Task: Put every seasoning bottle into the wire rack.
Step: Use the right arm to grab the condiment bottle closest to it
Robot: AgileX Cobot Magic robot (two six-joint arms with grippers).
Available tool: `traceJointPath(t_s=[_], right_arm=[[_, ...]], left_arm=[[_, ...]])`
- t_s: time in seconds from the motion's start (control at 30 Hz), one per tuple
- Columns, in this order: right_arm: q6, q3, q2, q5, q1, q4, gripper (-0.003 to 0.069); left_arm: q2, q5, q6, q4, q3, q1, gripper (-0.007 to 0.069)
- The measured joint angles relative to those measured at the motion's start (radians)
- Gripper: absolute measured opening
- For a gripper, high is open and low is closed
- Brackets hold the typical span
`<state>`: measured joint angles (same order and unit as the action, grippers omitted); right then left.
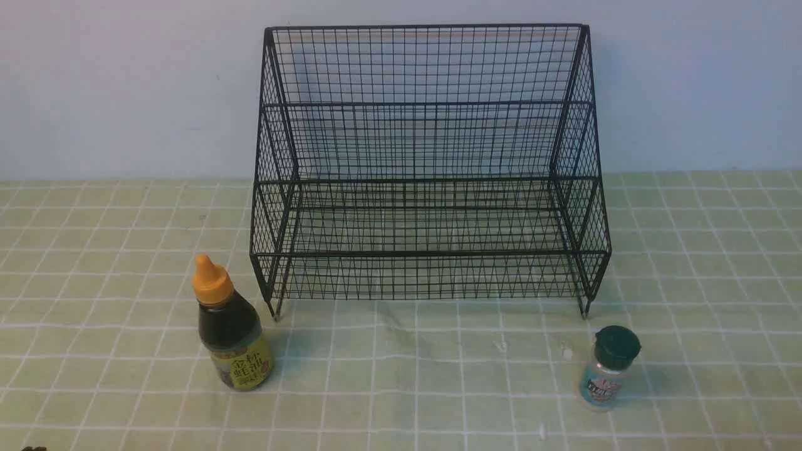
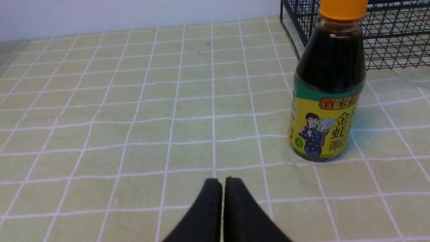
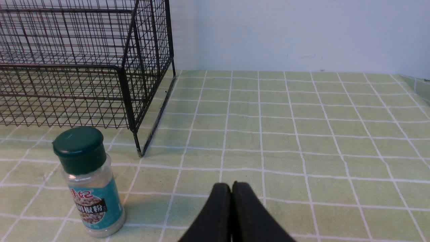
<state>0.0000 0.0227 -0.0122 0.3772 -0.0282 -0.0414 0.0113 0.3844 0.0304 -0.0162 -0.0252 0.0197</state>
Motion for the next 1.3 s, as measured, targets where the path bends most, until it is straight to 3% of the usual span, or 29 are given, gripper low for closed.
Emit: traceJointPath(t_s=[1.07, 1.3], right_arm=[[0.000, 0.000, 0.000, -0.017, 0.000, -0.016, -0.0015], [0.071, 0.006, 0.000, -0.307, 0.000, -0.308, -0.0015]], left_arm=[[0.000, 0.000, 0.000, 0.000, 0.000, 0.000, -0.0006], [0.000, 0.000, 0.000, 0.000, 0.000, 0.000, -0.0006]])
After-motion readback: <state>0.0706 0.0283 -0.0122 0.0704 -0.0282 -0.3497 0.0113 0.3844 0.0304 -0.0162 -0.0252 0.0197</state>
